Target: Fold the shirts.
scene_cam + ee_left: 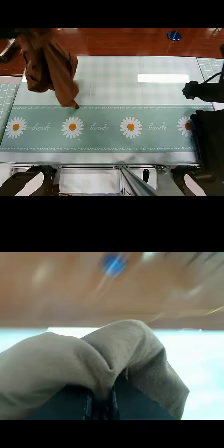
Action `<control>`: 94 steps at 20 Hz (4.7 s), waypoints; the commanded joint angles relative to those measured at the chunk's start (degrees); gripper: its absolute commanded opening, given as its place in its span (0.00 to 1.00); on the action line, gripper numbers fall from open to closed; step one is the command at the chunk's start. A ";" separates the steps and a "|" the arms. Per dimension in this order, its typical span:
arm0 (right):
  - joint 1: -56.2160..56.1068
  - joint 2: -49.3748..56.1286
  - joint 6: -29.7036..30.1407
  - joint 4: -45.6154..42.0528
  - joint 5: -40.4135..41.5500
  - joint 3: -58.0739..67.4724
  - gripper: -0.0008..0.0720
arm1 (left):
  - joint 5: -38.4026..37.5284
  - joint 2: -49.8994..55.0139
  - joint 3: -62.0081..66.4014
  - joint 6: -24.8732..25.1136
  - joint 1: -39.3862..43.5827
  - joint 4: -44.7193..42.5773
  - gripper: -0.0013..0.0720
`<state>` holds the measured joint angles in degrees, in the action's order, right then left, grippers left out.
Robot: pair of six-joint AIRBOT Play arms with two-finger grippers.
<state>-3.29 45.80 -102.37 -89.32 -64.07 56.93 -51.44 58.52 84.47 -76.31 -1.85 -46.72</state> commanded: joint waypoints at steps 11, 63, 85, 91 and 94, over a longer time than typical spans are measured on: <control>-0.02 -13.81 0.02 0.09 -0.33 -0.02 0.57 | 26.91 -3.02 -7.48 7.54 41.07 2.82 0.05; 2.10 3.52 10.38 27.50 3.21 -32.13 0.57 | 2.05 4.87 -68.76 41.83 14.36 64.52 0.05; 1.46 19.67 18.36 26.95 -4.59 2.71 0.04 | -12.44 1.79 -57.07 38.05 -3.39 63.30 0.05; 8.35 18.91 17.62 26.14 -8.48 43.87 0.04 | -12.68 -0.50 -19.56 12.44 -12.87 23.96 0.05; 8.35 18.82 16.94 23.76 -11.43 59.60 0.04 | -18.03 -0.68 1.99 4.98 -12.72 7.04 0.05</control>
<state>4.10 64.75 -84.71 -62.76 -72.38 100.99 -66.30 58.30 67.92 -60.88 -13.30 -19.31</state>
